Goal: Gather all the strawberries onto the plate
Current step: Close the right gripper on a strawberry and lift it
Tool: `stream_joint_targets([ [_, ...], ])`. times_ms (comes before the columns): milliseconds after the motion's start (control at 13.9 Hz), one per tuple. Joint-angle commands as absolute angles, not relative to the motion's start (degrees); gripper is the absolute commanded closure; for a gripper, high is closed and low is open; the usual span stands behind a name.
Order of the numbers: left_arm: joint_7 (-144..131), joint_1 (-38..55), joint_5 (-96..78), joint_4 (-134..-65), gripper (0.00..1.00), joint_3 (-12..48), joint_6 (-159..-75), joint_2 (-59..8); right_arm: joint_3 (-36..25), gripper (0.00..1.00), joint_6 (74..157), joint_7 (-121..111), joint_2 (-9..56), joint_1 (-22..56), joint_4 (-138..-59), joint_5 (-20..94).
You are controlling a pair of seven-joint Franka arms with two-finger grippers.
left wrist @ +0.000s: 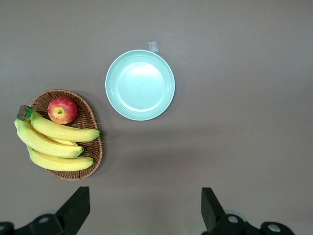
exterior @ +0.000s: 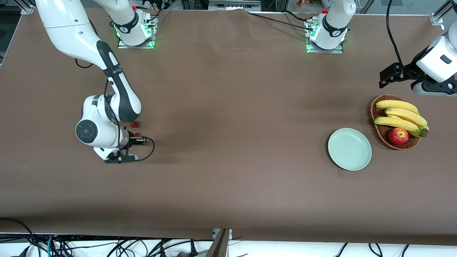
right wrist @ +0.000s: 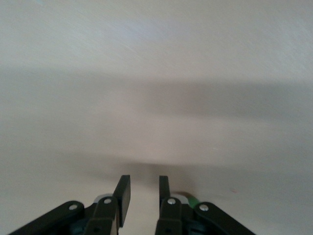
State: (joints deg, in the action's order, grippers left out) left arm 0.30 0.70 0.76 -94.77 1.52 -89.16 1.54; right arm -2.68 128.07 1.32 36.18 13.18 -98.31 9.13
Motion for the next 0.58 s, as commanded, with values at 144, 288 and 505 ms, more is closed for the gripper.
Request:
stream_joint_targets([
  [144, 0.0, 0.6, 1.7, -94.3, 0.00, 1.7, -88.3, 1.8, -2.7, 0.63, 125.7, 0.8, 35.4, 13.3, -98.1, 10.3],
  [288, 0.0, 0.6, 1.7, -94.3, 0.00, 1.7, -88.3, 1.8, -3.2, 0.40, 123.1, 0.8, 35.2, 13.1, -98.4, 10.2],
  [505, 0.0, 0.6, 1.7, -94.3, 0.00, 1.7, -88.3, 1.9, -3.9, 0.34, 123.2, -3.3, 35.4, 11.4, -99.8, 10.2],
])
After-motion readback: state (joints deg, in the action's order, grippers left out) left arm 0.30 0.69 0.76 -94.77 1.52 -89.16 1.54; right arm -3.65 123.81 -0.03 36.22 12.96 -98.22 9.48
